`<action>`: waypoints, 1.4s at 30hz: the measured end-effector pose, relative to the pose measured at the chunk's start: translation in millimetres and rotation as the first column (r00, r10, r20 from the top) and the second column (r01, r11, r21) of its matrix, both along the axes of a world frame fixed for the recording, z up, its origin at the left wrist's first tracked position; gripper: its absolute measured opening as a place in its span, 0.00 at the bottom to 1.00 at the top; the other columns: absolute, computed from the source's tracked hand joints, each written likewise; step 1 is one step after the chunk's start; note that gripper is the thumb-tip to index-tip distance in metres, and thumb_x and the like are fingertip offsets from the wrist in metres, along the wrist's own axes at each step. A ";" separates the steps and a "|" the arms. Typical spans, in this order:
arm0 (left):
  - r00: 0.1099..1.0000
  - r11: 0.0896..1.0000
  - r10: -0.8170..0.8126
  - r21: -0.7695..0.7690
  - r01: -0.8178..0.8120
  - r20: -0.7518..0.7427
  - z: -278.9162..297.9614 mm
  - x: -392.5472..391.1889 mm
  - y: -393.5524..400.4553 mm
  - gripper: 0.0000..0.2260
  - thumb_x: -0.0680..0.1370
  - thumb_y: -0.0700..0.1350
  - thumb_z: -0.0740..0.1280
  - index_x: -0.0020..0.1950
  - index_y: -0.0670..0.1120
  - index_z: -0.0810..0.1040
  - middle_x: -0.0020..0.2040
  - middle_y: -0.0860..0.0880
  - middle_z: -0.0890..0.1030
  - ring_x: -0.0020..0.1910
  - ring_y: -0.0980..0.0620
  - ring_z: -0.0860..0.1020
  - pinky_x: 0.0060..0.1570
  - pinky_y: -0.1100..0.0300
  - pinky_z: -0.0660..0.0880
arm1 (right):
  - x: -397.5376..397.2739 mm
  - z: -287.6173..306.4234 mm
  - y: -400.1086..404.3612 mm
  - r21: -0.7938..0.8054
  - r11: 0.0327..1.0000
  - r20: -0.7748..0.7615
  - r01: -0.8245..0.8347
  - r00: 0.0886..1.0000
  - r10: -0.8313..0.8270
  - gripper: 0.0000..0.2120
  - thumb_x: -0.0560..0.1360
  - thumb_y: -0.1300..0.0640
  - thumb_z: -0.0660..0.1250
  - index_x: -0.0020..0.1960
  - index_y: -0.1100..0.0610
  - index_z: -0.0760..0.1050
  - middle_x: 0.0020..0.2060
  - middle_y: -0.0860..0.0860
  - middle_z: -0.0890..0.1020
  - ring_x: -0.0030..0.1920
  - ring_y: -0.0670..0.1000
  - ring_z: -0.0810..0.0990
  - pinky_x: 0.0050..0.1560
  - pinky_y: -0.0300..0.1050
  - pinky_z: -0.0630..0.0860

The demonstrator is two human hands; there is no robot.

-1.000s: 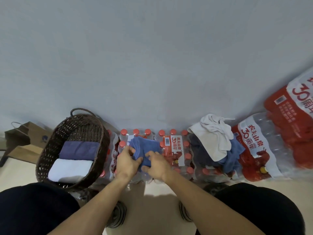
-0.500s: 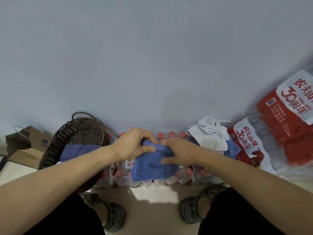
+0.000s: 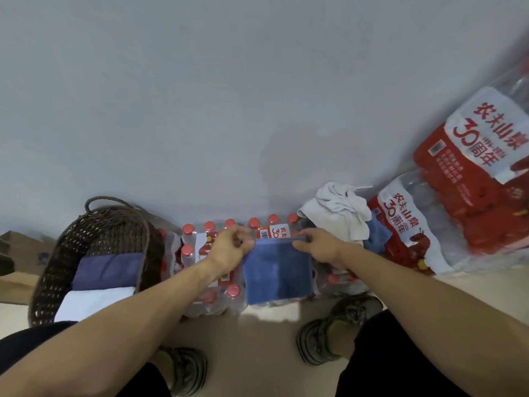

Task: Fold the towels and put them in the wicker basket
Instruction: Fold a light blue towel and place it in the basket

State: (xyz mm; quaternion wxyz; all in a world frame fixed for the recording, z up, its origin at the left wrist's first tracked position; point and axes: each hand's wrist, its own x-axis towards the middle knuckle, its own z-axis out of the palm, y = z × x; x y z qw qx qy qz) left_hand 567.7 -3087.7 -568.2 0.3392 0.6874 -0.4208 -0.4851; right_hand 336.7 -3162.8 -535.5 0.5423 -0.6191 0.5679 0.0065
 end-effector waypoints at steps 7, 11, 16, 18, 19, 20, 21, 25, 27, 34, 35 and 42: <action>0.862 0.966 -0.147 -0.118 0.231 0.484 -37.4 -15.5 30.0 0.13 0.76 0.43 0.69 0.60 0.50 0.75 0.57 0.54 0.75 0.56 0.54 0.73 0.61 0.56 0.74 | -17.6 -27.8 -4.9 -0.197 0.969 -0.265 -0.147 0.960 0.092 0.09 0.75 0.57 0.69 0.55 0.54 0.78 0.53 0.50 0.82 0.53 0.52 0.80 0.49 0.40 0.72; 0.748 0.865 -0.334 -0.128 0.484 0.574 -52.7 -34.6 43.3 0.15 0.75 0.49 0.70 0.61 0.50 0.77 0.59 0.55 0.76 0.58 0.55 0.72 0.63 0.57 0.71 | -7.0 -42.7 15.3 -0.241 0.884 -0.256 -0.400 0.905 0.340 0.17 0.72 0.56 0.73 0.60 0.55 0.78 0.57 0.52 0.80 0.57 0.52 0.78 0.58 0.42 0.73; 0.671 0.843 -0.389 -0.050 0.536 0.631 -62.3 -41.8 43.4 0.24 0.72 0.51 0.72 0.67 0.47 0.74 0.63 0.50 0.74 0.62 0.49 0.72 0.65 0.56 0.67 | -10.5 -64.7 34.3 -0.300 0.780 -0.279 -0.549 0.832 0.479 0.33 0.68 0.48 0.77 0.69 0.54 0.72 0.65 0.52 0.70 0.64 0.53 0.68 0.66 0.47 0.68; 0.603 0.828 -0.404 -0.005 0.560 0.688 -65.6 -36.4 44.3 0.27 0.73 0.55 0.71 0.70 0.48 0.71 0.67 0.51 0.72 0.65 0.50 0.69 0.66 0.57 0.65 | -15.6 -72.3 39.2 -0.333 0.727 -0.357 -0.601 0.794 0.492 0.37 0.68 0.46 0.76 0.72 0.52 0.67 0.68 0.51 0.66 0.67 0.54 0.65 0.65 0.50 0.70; 0.552 0.813 -0.419 0.028 0.581 0.721 -68.1 -32.7 44.5 0.29 0.74 0.58 0.69 0.72 0.50 0.69 0.69 0.52 0.70 0.68 0.51 0.67 0.67 0.57 0.62 | -16.8 -74.9 40.6 -0.347 0.686 -0.416 -0.639 0.761 0.498 0.38 0.68 0.45 0.75 0.73 0.51 0.65 0.70 0.50 0.64 0.69 0.54 0.63 0.64 0.52 0.70; 0.489 0.792 -0.437 0.065 0.607 0.755 -70.5 -28.9 44.5 0.30 0.75 0.60 0.67 0.74 0.50 0.66 0.72 0.53 0.68 0.71 0.52 0.64 0.69 0.57 0.60 | -17.3 -76.2 41.2 -0.350 0.652 -0.475 -0.673 0.727 0.496 0.38 0.69 0.43 0.74 0.74 0.50 0.63 0.72 0.50 0.62 0.70 0.55 0.61 0.64 0.53 0.70; 0.425 0.769 -0.455 0.104 0.631 0.783 -72.5 -25.7 43.9 0.31 0.76 0.61 0.64 0.76 0.51 0.63 0.73 0.53 0.66 0.73 0.52 0.62 0.70 0.56 0.58 | -17.0 -76.4 40.8 -0.346 0.634 -0.517 -0.692 0.704 0.486 0.39 0.69 0.41 0.73 0.75 0.49 0.61 0.74 0.50 0.60 0.72 0.55 0.59 0.64 0.55 0.69; 0.373 0.759 -0.451 0.129 0.638 0.811 -80.9 -22.5 44.6 0.28 0.78 0.55 0.65 0.77 0.54 0.61 0.76 0.54 0.63 0.76 0.51 0.58 0.73 0.55 0.55 | -17.3 -75.2 39.7 -0.322 0.645 -0.532 -0.693 0.696 0.483 0.40 0.70 0.38 0.72 0.75 0.48 0.60 0.74 0.48 0.59 0.74 0.54 0.57 0.63 0.56 0.71; 0.389 0.770 -0.434 0.111 0.629 0.813 -84.5 -19.9 43.5 0.27 0.78 0.45 0.66 0.77 0.54 0.63 0.78 0.54 0.62 0.78 0.51 0.56 0.74 0.55 0.54 | -15.7 -73.7 40.4 -0.331 0.648 -0.526 -0.685 0.705 0.476 0.40 0.69 0.37 0.72 0.75 0.49 0.61 0.74 0.48 0.60 0.74 0.54 0.59 0.63 0.55 0.71; 0.681 0.848 -0.338 -0.104 0.520 0.650 -78.8 -7.7 33.7 0.14 0.79 0.49 0.63 0.64 0.50 0.76 0.64 0.50 0.79 0.65 0.49 0.74 0.68 0.54 0.69 | -11.7 -71.1 34.1 -0.344 0.671 -0.519 -0.657 0.728 0.448 0.33 0.66 0.46 0.74 0.68 0.49 0.68 0.68 0.47 0.69 0.66 0.53 0.66 0.60 0.53 0.69; 0.735 0.872 -0.329 -0.107 0.477 0.593 -74.8 -8.9 32.9 0.12 0.79 0.50 0.62 0.61 0.50 0.75 0.59 0.50 0.80 0.58 0.50 0.77 0.62 0.54 0.73 | -11.2 -70.1 32.1 -0.357 0.698 -0.490 -0.621 0.760 0.427 0.29 0.65 0.51 0.73 0.66 0.49 0.71 0.64 0.46 0.72 0.63 0.53 0.68 0.58 0.52 0.70; 0.902 0.965 -0.208 -0.073 0.253 0.377 -61.8 -8.1 31.0 0.10 0.82 0.52 0.58 0.61 0.50 0.66 0.36 0.52 0.78 0.31 0.55 0.78 0.33 0.54 0.77 | -6.2 -62.6 23.1 -0.260 0.951 -0.112 -0.167 0.983 0.142 0.03 0.69 0.61 0.67 0.40 0.55 0.77 0.35 0.50 0.79 0.36 0.50 0.73 0.32 0.38 0.69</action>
